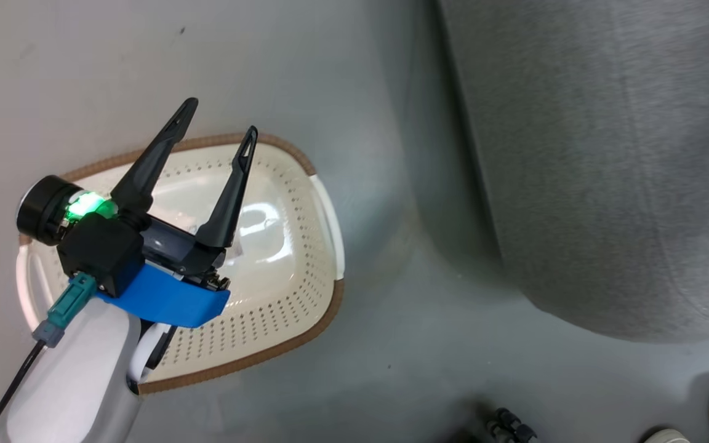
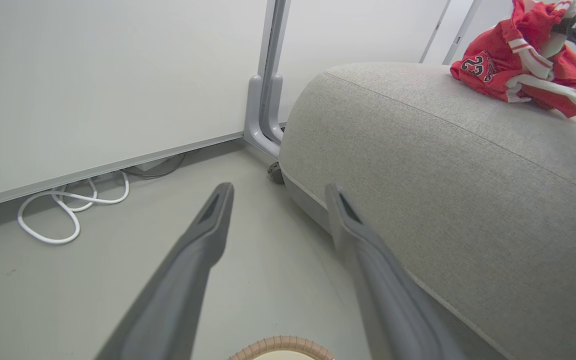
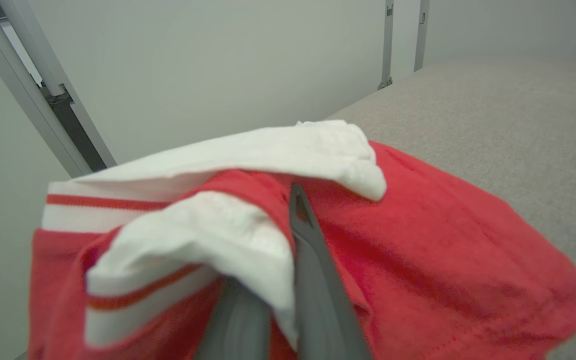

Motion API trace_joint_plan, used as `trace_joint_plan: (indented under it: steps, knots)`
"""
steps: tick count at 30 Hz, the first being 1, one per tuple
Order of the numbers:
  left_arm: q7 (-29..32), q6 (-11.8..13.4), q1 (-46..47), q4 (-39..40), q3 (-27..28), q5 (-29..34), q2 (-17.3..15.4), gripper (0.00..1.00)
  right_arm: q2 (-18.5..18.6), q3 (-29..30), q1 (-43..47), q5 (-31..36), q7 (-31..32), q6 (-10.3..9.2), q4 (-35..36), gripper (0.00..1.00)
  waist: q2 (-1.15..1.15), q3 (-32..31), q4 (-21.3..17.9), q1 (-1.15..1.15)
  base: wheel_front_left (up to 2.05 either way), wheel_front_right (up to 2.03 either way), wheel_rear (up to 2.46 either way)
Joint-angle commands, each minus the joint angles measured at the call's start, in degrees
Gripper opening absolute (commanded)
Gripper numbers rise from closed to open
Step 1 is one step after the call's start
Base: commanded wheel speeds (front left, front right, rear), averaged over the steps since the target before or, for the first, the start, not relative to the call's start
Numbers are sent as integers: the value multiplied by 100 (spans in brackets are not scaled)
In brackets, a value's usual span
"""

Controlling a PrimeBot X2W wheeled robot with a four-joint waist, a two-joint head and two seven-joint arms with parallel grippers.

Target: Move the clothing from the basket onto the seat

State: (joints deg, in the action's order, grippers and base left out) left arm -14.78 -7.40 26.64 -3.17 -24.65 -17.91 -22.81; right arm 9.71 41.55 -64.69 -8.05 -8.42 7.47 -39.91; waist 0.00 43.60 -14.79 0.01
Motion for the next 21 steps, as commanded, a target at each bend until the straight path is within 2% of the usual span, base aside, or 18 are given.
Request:
trace_joint_plan:
  steps: [1, 2, 4, 5, 6, 14, 21]
  knots:
    - [-21, -11, 110, 18, 0, 35, -8, 100, -10, 69, -134, 156, -30, 5, -63, 0, 0, 249, 231, -1, 0, 0, 0]
    - [-25, -11, 122, 8, -5, 28, -7, 100, -55, 131, -175, 262, -54, 5, -129, 3, 0, 264, 243, -1, 0, 0, 0]
    - [-34, -11, 134, -28, -15, 15, 10, 100, -122, 177, -229, 470, -101, 5, -229, 45, 0, 269, 262, -1, 0, 0, 0]
    - [-38, -11, 141, -47, -21, 8, 21, 100, -148, 189, -241, 523, -146, 5, -269, 98, 0, 260, 269, -1, 0, 0, 0]
    - [-41, -11, 149, -69, -24, 0, 37, 100, -164, 195, -266, 569, -150, 4, -301, 100, 0, 233, 273, -1, 0, 0, 0]
    - [-46, -12, 171, -212, -61, -39, 187, 100, -165, 62, -167, 729, -163, 4, -496, 100, 0, -74, 286, -1, 0, 0, 0]
    - [-49, -12, -59, -427, -91, -151, 452, 100, -220, -521, 397, 796, -57, 4, -661, 100, 0, -783, 323, -1, 0, 0, 0]
